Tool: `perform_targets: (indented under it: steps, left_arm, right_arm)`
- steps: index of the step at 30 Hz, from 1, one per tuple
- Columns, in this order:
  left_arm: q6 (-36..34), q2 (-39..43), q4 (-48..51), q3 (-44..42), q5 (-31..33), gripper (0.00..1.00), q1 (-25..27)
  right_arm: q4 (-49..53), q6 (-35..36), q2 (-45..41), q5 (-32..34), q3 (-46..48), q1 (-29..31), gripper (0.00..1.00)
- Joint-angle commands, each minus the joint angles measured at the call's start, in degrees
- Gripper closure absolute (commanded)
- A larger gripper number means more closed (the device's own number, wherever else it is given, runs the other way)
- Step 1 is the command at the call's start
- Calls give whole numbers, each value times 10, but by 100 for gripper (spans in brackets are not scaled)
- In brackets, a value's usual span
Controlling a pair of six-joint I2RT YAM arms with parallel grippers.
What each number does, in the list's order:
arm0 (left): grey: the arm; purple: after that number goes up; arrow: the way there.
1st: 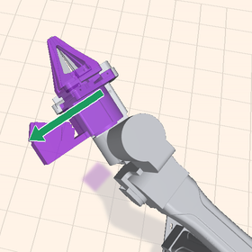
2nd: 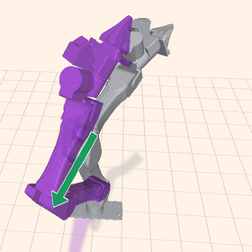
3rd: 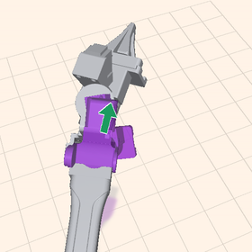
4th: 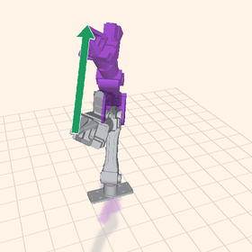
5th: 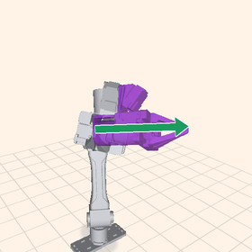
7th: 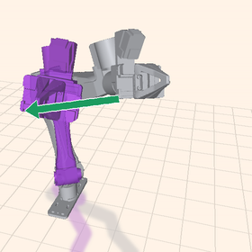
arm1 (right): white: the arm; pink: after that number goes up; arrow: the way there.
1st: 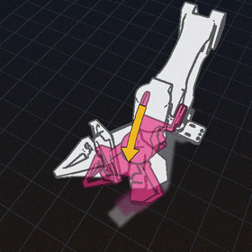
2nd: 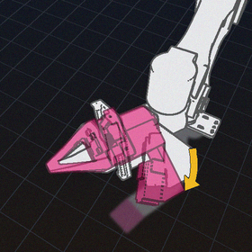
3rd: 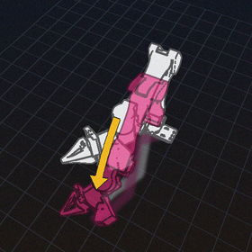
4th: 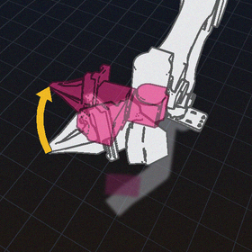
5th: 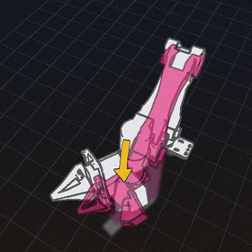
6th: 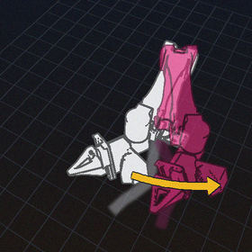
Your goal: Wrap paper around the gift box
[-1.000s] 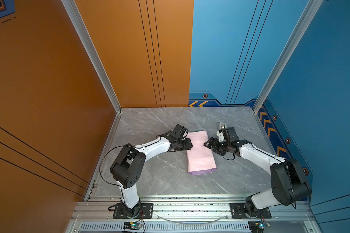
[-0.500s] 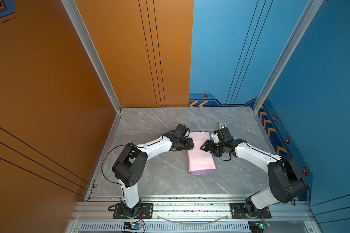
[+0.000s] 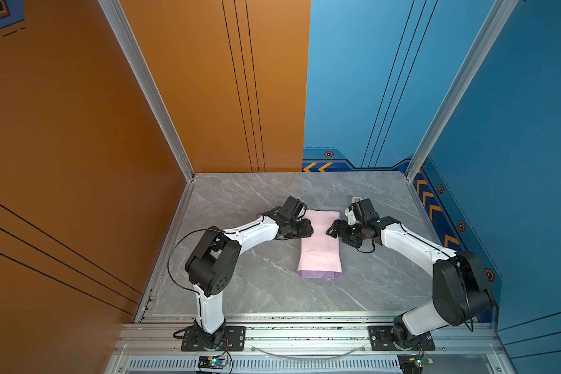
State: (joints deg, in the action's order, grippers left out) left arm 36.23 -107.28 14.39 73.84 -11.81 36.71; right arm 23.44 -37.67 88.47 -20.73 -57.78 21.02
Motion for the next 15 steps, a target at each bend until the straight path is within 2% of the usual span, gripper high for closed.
perform_targets:
  steps: [1, 4, 8, 12, 15]
  left_arm:
    - [-14, -3, 22, 9, 11, 44, 1]
    - [-14, 2, 24, 12, 10, 42, 6]
    - [-14, 12, 30, 17, 14, 39, 12]
    - [-17, 21, 32, 17, 21, 38, 18]
    - [-18, 22, 34, 16, 28, 38, 20]
  right_arm:
    - [32, 29, 28, -7, -28, 14, 22]
    - [35, 30, 41, -2, -42, 26, 26]
    - [76, 47, 48, 44, -72, 47, 27]
    - [120, 57, 49, 106, -100, 68, 19]
    - [137, 64, 49, 124, -112, 75, 18]
